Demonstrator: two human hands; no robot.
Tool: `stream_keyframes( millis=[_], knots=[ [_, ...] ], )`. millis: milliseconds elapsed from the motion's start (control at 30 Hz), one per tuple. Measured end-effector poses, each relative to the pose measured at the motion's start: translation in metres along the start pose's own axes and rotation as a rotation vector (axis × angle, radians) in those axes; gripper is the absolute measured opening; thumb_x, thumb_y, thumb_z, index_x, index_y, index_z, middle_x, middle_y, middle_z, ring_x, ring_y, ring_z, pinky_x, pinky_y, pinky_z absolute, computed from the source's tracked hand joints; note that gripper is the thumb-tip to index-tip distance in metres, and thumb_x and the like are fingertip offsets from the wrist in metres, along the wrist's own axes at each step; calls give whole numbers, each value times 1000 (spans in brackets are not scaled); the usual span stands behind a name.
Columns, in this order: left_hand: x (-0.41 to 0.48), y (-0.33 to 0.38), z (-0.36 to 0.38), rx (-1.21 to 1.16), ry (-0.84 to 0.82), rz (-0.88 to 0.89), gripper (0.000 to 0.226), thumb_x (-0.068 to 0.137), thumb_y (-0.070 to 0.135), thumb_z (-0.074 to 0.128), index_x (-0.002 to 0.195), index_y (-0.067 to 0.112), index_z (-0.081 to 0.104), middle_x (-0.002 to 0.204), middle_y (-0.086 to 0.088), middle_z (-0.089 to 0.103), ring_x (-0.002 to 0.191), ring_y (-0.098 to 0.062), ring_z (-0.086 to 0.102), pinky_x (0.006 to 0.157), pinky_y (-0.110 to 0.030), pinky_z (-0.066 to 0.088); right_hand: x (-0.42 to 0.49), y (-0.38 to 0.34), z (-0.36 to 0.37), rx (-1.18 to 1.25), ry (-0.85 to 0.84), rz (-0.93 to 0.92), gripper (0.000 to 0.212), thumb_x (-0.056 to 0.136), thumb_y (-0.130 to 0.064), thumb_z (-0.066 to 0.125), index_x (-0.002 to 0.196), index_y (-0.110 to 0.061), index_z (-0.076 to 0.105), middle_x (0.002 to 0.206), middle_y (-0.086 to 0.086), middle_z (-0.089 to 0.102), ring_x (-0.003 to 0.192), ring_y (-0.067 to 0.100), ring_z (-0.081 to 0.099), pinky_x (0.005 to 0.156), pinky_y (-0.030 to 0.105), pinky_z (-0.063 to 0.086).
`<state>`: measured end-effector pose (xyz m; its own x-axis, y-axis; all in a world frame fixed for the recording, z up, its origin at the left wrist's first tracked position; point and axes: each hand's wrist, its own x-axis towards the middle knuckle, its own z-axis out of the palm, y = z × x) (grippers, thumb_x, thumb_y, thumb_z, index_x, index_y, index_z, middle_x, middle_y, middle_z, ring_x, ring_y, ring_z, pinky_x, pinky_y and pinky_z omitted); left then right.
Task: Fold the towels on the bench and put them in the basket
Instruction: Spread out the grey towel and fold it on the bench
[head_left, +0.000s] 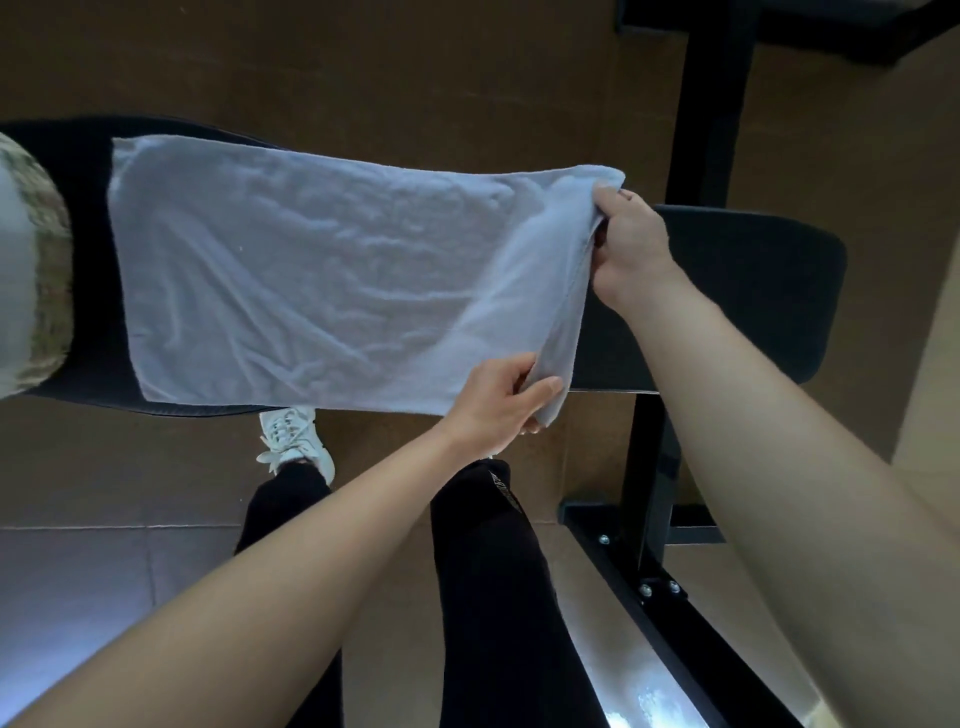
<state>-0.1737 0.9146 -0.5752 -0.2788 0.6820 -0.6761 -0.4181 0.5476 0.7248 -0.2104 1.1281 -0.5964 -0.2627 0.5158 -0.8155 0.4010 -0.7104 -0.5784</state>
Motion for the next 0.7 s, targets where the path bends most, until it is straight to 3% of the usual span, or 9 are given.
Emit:
stream_keyframes(
  millis=[67,133,233,300,400,500,600,700],
  knots=[
    [-17,-1,-8,-84,-9,-13,21,106,19,58,99,5,71,84,-17,70,69,-15,65,65,-28,51,-16,-1,23,10,-60,2,28,97,-18,63,122,-7,65,121,18,72,111,33,72,95,52,59],
    [-30,-9,-18,-100,34,-41,27,107,23,55,96,3,70,81,-13,66,70,-12,61,67,-29,49,-31,2,44,-57,-122,0,22,99,-18,63,120,-10,65,116,13,73,104,28,73,92,45,61],
    [-55,-39,-61,-35,184,-72,35,104,32,55,89,2,66,79,-6,59,72,-18,54,70,-44,49,-54,20,90,-180,-216,7,13,100,-16,63,112,-14,66,101,7,70,90,21,70,72,33,61],
    [-74,-60,-95,-11,294,-103,27,100,31,59,77,19,66,73,9,58,71,-14,55,72,-51,53,-65,35,121,-224,-243,24,7,100,-14,63,106,-15,66,93,5,67,82,18,66,63,29,57],
    [-104,-87,-145,28,434,-152,26,96,26,70,72,35,69,64,20,62,64,-8,55,68,-37,48,-76,58,165,-275,-240,44,2,99,-12,63,100,-12,62,82,4,61,69,15,60,56,27,54],
    [-129,-109,-189,-67,580,-217,8,91,20,78,88,27,78,76,7,76,71,-13,70,79,-38,57,-86,79,207,-306,-220,59,6,98,-11,65,98,-11,60,78,6,61,63,13,61,56,27,56],
    [-146,-127,-223,-99,653,-262,12,90,18,78,86,30,78,82,1,78,75,-15,72,86,-45,59,-94,98,245,-352,-211,0,11,96,-7,66,91,-9,57,66,6,59,50,12,59,51,26,55],
    [-155,-139,-243,-145,653,-268,10,90,20,78,85,28,78,82,-3,78,74,-16,70,87,-49,59,-104,110,279,-380,-173,-86,14,94,-3,65,89,-10,54,68,6,57,46,12,54,47,25,52]
  ],
)
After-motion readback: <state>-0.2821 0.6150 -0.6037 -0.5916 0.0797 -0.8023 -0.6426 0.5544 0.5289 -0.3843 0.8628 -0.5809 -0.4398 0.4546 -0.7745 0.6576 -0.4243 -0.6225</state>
